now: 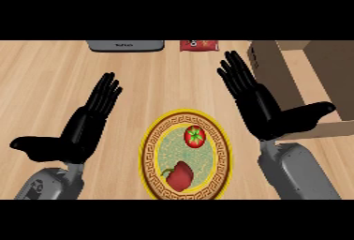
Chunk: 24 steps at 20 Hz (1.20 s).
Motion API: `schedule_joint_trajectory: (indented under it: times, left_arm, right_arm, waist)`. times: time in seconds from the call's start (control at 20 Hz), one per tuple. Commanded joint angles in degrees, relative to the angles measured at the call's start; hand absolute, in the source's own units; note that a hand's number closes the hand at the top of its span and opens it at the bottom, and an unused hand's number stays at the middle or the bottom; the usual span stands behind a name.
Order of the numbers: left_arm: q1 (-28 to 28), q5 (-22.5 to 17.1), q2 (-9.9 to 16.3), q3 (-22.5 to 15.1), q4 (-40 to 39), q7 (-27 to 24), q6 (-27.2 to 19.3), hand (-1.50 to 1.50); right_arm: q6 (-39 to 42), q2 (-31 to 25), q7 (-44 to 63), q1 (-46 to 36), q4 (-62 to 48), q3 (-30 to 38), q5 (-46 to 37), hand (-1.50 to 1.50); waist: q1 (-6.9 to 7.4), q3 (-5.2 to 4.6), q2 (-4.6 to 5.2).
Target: Pick the bell pepper from the plate and place it in the cardboard box
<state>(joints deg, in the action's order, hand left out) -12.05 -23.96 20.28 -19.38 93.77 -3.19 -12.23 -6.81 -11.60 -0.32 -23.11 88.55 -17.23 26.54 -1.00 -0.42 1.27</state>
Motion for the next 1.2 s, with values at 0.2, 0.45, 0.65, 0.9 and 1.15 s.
schedule_joint_trajectory:
  times: [0.2,0.45,0.65,0.9,1.15]
  left_arm:
    - [-2.81,10.1,11.07,1.85,-3.12,-1.26,2.19,0.0]
    - [-1.84,11.78,11.73,0.57,-5.82,-2.75,5.11,0.0]
    - [-1.68,12.22,12.04,0.8,-8.93,-5.72,7.49,0.0]
    - [-2.59,13.64,11.4,1.3,-7.95,-4.22,6.74,0.0]
    - [-1.34,12.75,12.99,3.05,-7.27,-5.03,8.94,0.0]
  right_arm:
    - [14.01,-9.3,-4.9,-9.41,10.45,3.71,0.65,-1.5]
    - [23.13,-19.83,-15.51,-5.68,7.81,1.77,-11.7,-1.5]
    - [23.3,-20.16,-29.55,-6.71,4.64,-1.23,-24.13,-1.5]
    - [20.49,-21.05,-36.02,-7.68,4.81,-6.4,-37.39,-1.5]
    - [23.18,-25.44,-26.52,-9.87,10.97,-11.68,-46.77,-1.5]
  waist:
    - [0.75,0.55,-1.83]
    - [0.68,0.48,-1.11]
    - [1.44,0.46,-0.76]
    - [1.41,0.43,-1.13]
    - [1.36,0.33,-1.6]
